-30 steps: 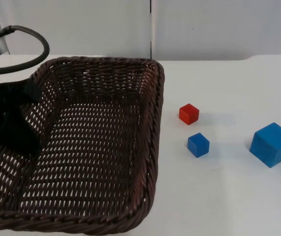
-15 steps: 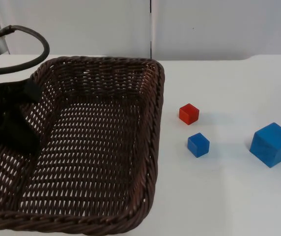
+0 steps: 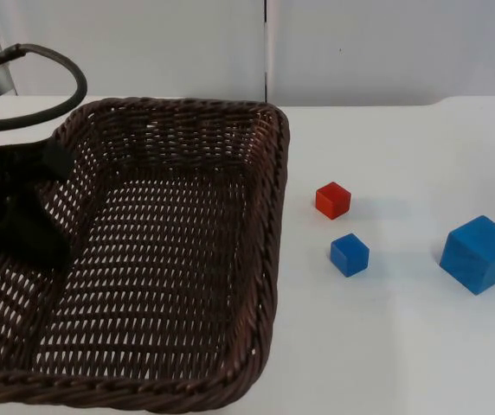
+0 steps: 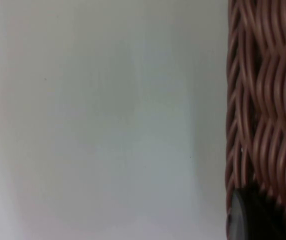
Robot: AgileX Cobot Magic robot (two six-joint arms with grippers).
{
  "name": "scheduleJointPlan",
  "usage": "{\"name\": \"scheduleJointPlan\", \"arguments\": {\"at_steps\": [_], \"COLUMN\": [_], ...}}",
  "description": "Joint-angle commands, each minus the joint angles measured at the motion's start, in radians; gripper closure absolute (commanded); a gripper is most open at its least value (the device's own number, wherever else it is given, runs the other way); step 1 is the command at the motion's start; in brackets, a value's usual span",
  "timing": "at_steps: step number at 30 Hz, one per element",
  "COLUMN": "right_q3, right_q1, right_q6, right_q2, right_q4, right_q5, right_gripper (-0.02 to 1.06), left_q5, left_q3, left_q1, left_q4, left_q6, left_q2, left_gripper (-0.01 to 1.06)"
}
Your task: Pick up the basket with the left hand and place the largest block into the basket with the right hand.
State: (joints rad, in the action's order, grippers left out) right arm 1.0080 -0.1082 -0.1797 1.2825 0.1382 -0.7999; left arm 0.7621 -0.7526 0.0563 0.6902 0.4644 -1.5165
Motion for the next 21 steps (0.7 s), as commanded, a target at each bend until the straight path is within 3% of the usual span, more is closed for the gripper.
{"name": "scheduleJointPlan", "arguments": {"at_steps": [1,7,11,18,21], "right_q3": [0.008,0.008,0.008,0.008,0.008], "right_q1": [-0.004,-0.097,-0.176,-0.184,-0.184], "right_q6": [-0.011,-0.024,-0.026,-0.030,-0.045], "right_q2": [0.040,0.122,0.182,0.237,0.253], "right_q4": [0.007,-0.013,-0.092,-0.093,-0.093], "right_q5": [0.011,0.047,0.071,0.095,0.149], "right_gripper": [0.00,0.00,0.00,0.00,0.00], "left_q5": [-0.007,-0.011,-0.013,-0.015,-0.017], "left_q3": [0.000,0.000,0.000,0.000,0.000], "left_q1": [0.004,0.004,0.004,0.004,0.004], "left_q4": [0.038,0.042,0.038,0.034,0.034], "left_q6": [0.002,0.002,0.002,0.002,0.002], "left_q2": [0.011,0.011,0.011,0.011,0.011], "left_gripper": [1.05,1.05,1.05,1.05,1.05]}}
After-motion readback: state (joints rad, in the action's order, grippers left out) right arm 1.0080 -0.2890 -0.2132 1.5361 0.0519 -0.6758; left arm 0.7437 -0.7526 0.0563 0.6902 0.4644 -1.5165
